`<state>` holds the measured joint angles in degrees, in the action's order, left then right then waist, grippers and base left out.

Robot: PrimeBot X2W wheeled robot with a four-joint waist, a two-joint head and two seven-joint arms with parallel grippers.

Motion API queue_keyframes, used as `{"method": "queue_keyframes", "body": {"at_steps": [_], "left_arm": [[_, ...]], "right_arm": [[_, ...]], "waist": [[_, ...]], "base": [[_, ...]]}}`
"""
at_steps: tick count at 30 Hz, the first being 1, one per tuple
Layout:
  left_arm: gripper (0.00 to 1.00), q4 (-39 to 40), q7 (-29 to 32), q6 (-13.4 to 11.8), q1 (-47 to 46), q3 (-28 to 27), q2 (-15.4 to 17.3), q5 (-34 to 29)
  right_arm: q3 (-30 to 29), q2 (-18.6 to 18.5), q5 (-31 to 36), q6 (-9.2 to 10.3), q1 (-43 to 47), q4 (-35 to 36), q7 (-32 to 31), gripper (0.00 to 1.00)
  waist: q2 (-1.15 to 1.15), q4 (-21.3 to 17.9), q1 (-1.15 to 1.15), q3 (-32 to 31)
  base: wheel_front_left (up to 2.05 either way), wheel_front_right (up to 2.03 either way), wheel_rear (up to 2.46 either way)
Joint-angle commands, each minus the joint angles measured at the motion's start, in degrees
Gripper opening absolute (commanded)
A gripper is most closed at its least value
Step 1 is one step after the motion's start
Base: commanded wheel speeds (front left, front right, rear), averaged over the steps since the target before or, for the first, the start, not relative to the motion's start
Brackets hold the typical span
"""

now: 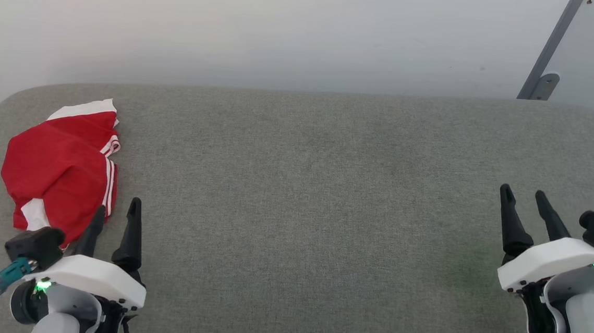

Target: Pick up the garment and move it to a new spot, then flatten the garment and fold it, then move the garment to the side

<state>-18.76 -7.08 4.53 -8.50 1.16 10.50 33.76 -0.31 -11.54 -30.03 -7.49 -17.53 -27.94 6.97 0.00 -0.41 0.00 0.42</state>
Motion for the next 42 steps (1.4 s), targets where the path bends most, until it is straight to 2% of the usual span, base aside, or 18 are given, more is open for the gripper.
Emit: {"method": "queue_keyframes", "body": {"at_steps": [1,19,26,37,42], "left_arm": [[1.00,0.3,-0.6,-0.3,-1.6,0.4,0.6,-2.3],[1.00,-0.8,-3.3,-0.2,-2.2,1.7,2.4,-11.9],[1.00,-0.6,-4.2,0.7,-2.5,0.7,1.9,-12.7],[1.00,-1.6,-5.5,1.6,-1.9,-0.3,1.8,-16.8],[1.00,-1.9,-6.1,2.0,-2.1,-0.5,1.7,-18.8]], "right_arm": [[-0.1,-0.6,2.3,0.00,-1.8,0.2,0.7,1.00],[0.1,-1.6,14.1,0.00,-3.4,-1.9,3.5,1.00],[-0.1,-1.6,15.2,0.00,-3.2,-1.6,4.3,1.00],[-1.8,-1.7,14.6,0.01,-1.8,-1.1,5.6,1.00],[-0.8,-1.8,15.9,0.01,-1.1,-0.7,6.3,1.00]], "waist": [[0.00,0.0,0.00,0.0],[0.00,-0.1,0.00,0.3],[0.00,-0.1,0.00,0.4],[0.00,-0.3,0.00,0.2],[0.00,-0.4,0.00,0.2]], "base": [[0.00,0.00,0.00],[0.00,0.00,0.00],[0.00,0.00,0.00],[0.00,0.00,0.00],[0.00,0.00,0.00]]}}
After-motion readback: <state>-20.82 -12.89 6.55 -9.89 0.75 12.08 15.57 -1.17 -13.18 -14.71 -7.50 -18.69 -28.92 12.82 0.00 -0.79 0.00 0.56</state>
